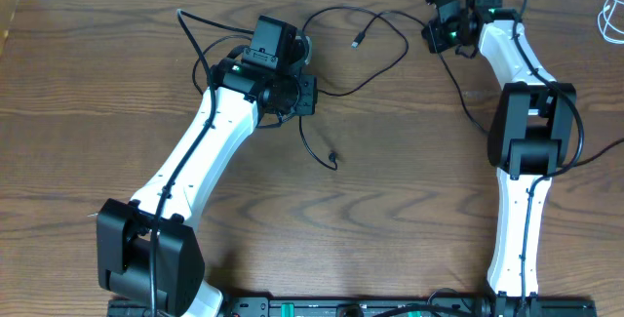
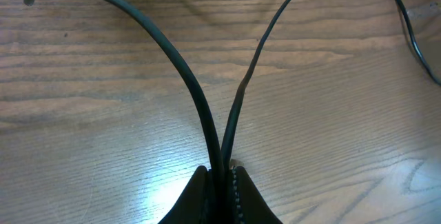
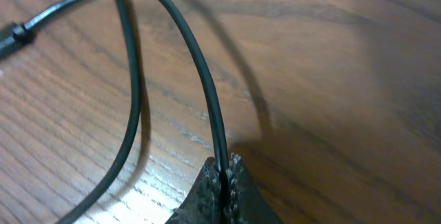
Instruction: Untangle cables
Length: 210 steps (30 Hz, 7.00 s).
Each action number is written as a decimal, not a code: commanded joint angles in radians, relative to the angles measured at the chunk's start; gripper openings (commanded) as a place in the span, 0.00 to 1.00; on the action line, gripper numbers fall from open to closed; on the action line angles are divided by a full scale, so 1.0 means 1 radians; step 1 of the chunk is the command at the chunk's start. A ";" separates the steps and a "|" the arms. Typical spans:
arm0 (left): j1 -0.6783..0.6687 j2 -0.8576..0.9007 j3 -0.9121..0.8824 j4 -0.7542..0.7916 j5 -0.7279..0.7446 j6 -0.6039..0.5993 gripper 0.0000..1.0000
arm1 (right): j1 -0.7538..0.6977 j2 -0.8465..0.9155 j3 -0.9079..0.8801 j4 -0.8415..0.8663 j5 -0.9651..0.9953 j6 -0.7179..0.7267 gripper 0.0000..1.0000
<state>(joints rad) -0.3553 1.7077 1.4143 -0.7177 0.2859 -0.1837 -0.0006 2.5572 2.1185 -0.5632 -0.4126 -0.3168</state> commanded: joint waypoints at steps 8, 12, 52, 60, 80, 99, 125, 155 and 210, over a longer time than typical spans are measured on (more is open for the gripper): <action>0.000 0.011 0.007 0.001 -0.007 -0.005 0.07 | -0.048 -0.253 -0.005 -0.065 0.137 0.101 0.01; 0.000 0.011 0.007 0.003 -0.007 -0.005 0.08 | -0.093 -0.346 -0.005 -0.144 0.279 0.100 0.01; 0.000 0.011 0.007 0.052 -0.006 -0.005 0.07 | -0.664 -0.354 -0.005 -0.153 0.647 0.239 0.79; 0.000 0.011 0.007 0.053 -0.006 -0.005 0.07 | -0.659 -0.386 -0.005 -0.181 0.583 0.294 0.99; -0.066 0.011 0.007 0.060 -0.006 -0.005 0.07 | -0.552 -0.535 -0.006 -0.396 -0.064 0.294 0.99; -0.278 0.011 0.007 0.214 -0.038 -0.005 0.57 | -0.494 -0.534 -0.006 -0.426 -0.185 0.294 0.97; 0.135 -0.158 0.008 0.002 -0.059 -0.130 0.85 | -0.064 -0.496 -0.008 -0.524 0.072 0.294 0.91; 0.261 -0.158 0.008 -0.039 -0.062 -0.128 0.85 | 0.347 -0.153 -0.005 0.077 0.298 0.462 0.68; 0.261 -0.158 0.008 -0.056 -0.062 -0.128 0.85 | 0.454 -0.146 -0.003 -0.227 0.572 0.542 0.01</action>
<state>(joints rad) -0.0990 1.5539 1.4143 -0.7689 0.2302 -0.3111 0.4744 2.5038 2.1212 -0.7647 0.1585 0.2298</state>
